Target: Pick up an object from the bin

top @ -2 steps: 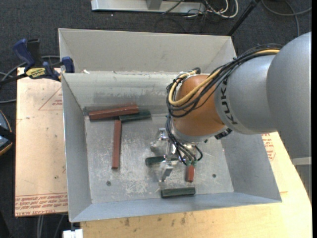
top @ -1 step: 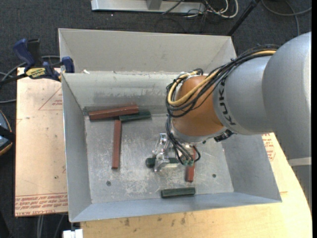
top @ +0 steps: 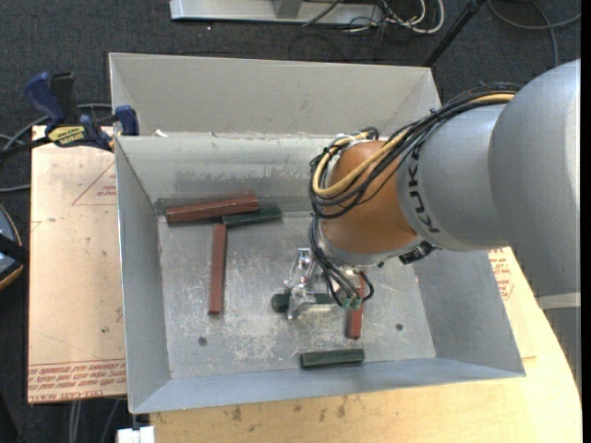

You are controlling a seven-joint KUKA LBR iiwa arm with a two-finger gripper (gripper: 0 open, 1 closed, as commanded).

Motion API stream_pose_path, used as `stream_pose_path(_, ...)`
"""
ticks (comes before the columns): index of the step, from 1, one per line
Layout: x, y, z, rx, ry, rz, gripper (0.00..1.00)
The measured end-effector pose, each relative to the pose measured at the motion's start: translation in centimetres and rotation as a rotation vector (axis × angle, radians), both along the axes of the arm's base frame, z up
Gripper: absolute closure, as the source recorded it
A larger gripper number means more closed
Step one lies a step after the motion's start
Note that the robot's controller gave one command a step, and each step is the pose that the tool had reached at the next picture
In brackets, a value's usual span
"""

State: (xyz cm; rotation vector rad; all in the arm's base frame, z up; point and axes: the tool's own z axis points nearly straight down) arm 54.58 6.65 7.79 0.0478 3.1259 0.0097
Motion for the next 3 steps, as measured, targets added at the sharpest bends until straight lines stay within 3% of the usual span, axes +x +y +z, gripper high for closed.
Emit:
stream_pose_path(2,-0.4,-0.1,2.1,-0.004,0.015,0.0,1.0)
stream_pose_path(3,-0.2,-0.1,3.5,-0.004,0.011,0.0,1.0)
